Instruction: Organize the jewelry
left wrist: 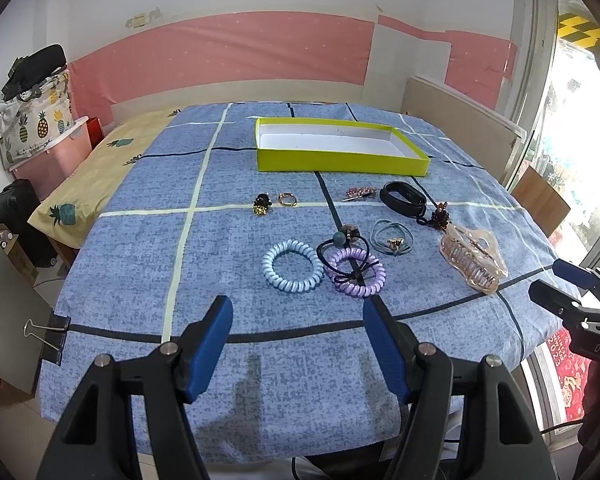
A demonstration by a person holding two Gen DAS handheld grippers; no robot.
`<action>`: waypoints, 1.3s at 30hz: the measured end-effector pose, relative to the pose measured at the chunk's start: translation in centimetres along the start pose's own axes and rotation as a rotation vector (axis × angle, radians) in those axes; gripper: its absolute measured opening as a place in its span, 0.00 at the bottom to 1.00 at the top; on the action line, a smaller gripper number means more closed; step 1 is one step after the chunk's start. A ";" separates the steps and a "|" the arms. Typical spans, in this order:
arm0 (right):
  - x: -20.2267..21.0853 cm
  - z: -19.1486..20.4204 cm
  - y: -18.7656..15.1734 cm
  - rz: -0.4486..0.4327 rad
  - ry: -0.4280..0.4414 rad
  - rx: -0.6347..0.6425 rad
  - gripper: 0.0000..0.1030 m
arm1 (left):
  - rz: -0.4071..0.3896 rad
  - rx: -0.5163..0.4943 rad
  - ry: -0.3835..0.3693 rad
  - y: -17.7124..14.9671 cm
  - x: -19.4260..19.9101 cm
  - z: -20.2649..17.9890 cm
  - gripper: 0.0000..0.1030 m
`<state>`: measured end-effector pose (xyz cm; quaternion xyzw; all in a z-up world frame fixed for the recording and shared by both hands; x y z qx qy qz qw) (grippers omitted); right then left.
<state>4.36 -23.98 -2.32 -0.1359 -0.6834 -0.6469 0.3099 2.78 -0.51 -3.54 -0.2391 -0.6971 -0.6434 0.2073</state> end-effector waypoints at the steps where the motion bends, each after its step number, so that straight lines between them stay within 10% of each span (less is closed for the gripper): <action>1: -0.1 0.0 0.0 0.000 0.000 0.000 0.80 | 0.001 0.000 -0.001 0.0 0.0 0.0 0.66; 39: -7.8 0.0 0.7 0.068 0.030 0.056 0.79 | 0.076 0.029 0.025 0.4 -6.8 2.5 0.66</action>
Point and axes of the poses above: each gripper's, at about its wrist camera, not at the fingertips, and x roughly against the way its jaws point, z to its left, y to its top, the point moved 5 cm from there along -x, roughly the way its jaws point, and after that the axes turned 8 degrees about -z, right-handed, at the moved point
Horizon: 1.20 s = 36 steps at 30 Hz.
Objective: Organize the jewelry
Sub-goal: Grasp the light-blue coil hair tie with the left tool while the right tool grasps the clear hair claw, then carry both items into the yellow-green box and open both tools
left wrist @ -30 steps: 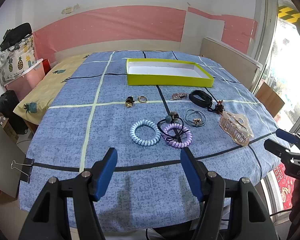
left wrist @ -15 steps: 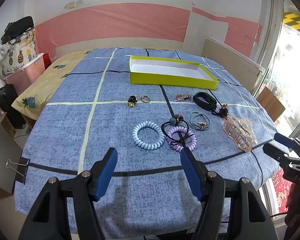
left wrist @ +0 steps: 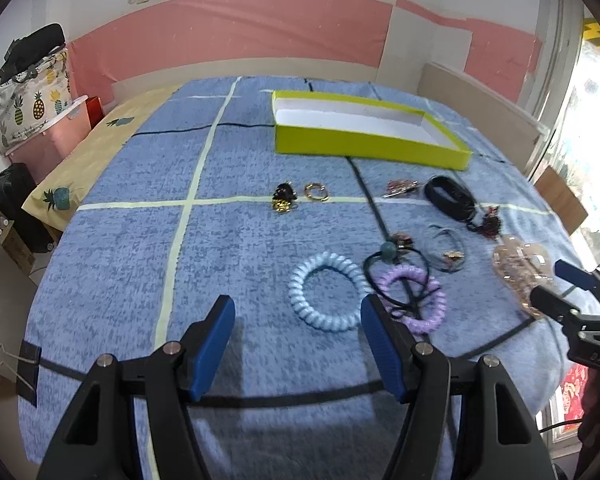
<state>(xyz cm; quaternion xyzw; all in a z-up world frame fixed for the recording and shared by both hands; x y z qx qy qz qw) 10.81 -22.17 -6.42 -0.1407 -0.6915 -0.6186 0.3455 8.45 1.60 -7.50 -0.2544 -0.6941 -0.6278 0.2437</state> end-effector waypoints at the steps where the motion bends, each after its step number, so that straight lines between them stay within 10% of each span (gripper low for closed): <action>1: -0.2 0.0 0.0 0.001 -0.002 -0.002 0.77 | 0.005 0.000 0.007 0.0 -0.3 0.1 0.66; 6: -0.9 -0.4 0.1 0.009 -0.013 -0.003 0.47 | 0.035 -0.019 0.040 0.2 -1.8 0.3 0.49; 16: -1.1 -0.3 0.3 0.001 -0.022 0.007 0.43 | 0.022 -0.079 0.028 0.7 -2.4 -0.9 0.10; 36: 1.8 0.0 0.3 -0.057 -0.016 -0.006 0.42 | -0.055 -0.070 -0.021 1.2 0.7 -0.3 0.09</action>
Point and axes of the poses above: each gripper's, at about its wrist camera, not at the fingertips, and x roughly against the way its jaws point, z to its left, y to its top, the point moved 5 cm from there along -x, roughly the way its jaws point, and after that the axes turned 8 degrees about -z, right-handed, at the moved point
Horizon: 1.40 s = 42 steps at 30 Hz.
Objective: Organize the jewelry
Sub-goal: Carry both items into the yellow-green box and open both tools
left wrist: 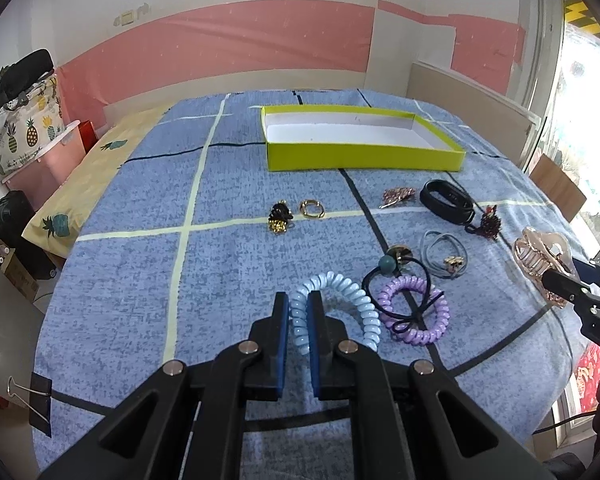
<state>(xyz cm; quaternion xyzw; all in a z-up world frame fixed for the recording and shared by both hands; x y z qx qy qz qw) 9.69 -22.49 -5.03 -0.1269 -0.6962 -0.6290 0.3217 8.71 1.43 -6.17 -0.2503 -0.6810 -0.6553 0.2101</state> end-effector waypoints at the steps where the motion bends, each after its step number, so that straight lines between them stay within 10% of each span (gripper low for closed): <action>1: 0.2 0.1 0.2 -0.006 0.002 0.000 0.42 | -0.004 0.003 -0.006 0.2 0.2 0.0 0.09; 23: -3.1 -1.5 8.4 -0.088 0.023 0.021 0.42 | -0.068 -0.005 -0.091 9.6 -2.5 -1.0 0.09; 42: -17.8 -3.7 16.7 -0.004 0.075 0.006 0.42 | -0.004 -0.010 -0.093 16.9 -15.3 0.2 0.09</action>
Point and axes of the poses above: each gripper's, at about its wrist camera, not at the fingertips, and x roughly against the way its jaws point, z to its left, y to its top, the point moved 5 cm from there along -x, roughly the way its jaws point, and after that the axes turned 8 degrees about -z, right-handed, at the moved point
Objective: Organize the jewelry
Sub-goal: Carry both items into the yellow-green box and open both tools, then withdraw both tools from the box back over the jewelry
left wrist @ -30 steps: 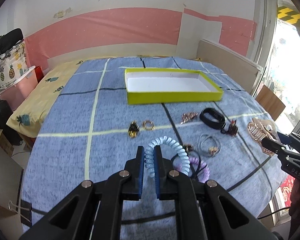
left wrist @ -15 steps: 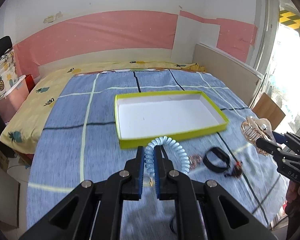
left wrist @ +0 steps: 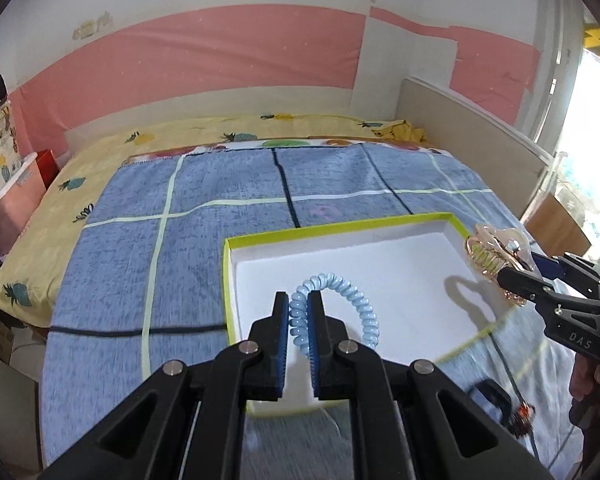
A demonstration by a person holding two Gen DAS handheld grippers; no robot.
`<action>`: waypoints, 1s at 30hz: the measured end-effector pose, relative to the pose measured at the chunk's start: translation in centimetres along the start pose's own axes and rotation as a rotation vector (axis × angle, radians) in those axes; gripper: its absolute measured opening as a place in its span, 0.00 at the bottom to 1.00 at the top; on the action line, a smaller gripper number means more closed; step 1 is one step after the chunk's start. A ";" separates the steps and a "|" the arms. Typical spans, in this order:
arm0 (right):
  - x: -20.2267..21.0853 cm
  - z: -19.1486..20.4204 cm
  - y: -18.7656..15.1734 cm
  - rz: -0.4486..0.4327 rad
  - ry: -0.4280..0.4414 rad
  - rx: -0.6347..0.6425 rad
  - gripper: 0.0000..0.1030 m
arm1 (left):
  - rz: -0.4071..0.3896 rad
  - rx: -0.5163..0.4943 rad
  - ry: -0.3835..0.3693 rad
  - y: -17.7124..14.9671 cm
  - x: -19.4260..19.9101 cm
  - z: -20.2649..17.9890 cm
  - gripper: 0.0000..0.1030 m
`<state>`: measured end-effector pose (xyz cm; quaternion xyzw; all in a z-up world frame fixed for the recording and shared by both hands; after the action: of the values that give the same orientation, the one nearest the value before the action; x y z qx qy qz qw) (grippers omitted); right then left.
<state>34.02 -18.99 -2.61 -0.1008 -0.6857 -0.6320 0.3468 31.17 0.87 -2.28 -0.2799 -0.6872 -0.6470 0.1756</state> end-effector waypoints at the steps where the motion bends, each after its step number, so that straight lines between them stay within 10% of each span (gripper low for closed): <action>1: -0.5 -0.2 0.1 0.006 0.001 -0.004 0.43 | 0.005 0.003 0.000 0.1 -0.5 0.2 0.09; 30: -6.5 -0.6 0.4 0.086 -0.030 0.023 0.52 | 0.116 -0.025 0.139 -0.6 -8.1 1.8 0.12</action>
<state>39.29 -17.53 -6.24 -0.1356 -0.6932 -0.6069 0.3644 37.34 1.38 -7.80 -0.2758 -0.6477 -0.6623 0.2564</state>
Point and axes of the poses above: each gripper's, at about its wrist camera, not at the fingertips, and x roughly against the way its jaws point, z to its left, y to its top, the point moved 5 cm from there along -x, roughly the way its jaws point, and after that the axes turned 8 degrees about -z, right-handed, at the moved point
